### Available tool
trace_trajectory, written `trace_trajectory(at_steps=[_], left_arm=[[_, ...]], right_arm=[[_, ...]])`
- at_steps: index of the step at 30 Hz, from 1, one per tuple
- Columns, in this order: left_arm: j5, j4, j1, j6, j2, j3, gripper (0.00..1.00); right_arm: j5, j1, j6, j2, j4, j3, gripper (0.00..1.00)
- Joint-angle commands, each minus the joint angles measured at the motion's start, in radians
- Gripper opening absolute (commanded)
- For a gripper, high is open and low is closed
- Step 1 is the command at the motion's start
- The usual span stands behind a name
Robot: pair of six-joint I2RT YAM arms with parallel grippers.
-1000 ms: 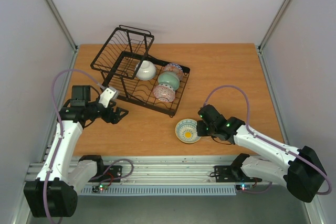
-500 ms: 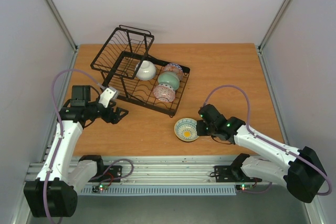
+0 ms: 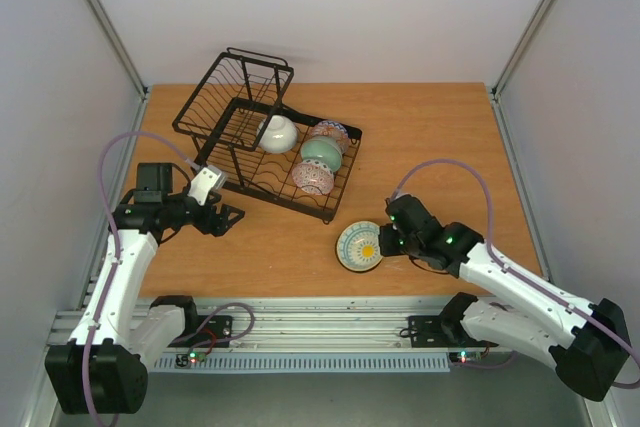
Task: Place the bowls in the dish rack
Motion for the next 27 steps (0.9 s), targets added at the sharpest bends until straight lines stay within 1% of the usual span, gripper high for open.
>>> trace_trajectory(at_steps=[1,3,11,16,19,22,27], left_arm=[[0.003,0.023,-0.002,0.002,-0.001,-0.007,0.87],[0.003,0.023,-0.002,0.002,-0.002,-0.007,0.87],[0.005,0.024,-0.002,-0.002,0.006,-0.006,0.87],[0.005,0.025,-0.002,0.0,0.013,-0.006,0.87],[0.001,0.025,-0.002,-0.002,0.014,-0.003,0.87],[-0.001,0.023,-0.002,-0.002,0.006,-0.004,0.87],[0.0,0.023,-0.002,-0.002,-0.008,-0.006,0.87]], right_arm=[[0.07,-0.004,-0.067,-0.028,-0.073,0.074,0.01],[0.089,-0.004,-0.086,-0.032,-0.073,0.098,0.01],[0.15,0.018,-0.244,-0.021,-0.057,0.211,0.01],[0.23,0.107,-0.339,0.043,-0.044,0.306,0.01],[0.338,0.186,-0.415,0.131,-0.045,0.378,0.01],[0.486,0.26,-0.511,0.253,-0.05,0.464,0.01],[0.699,0.307,-0.674,0.434,0.025,0.568,0.01]])
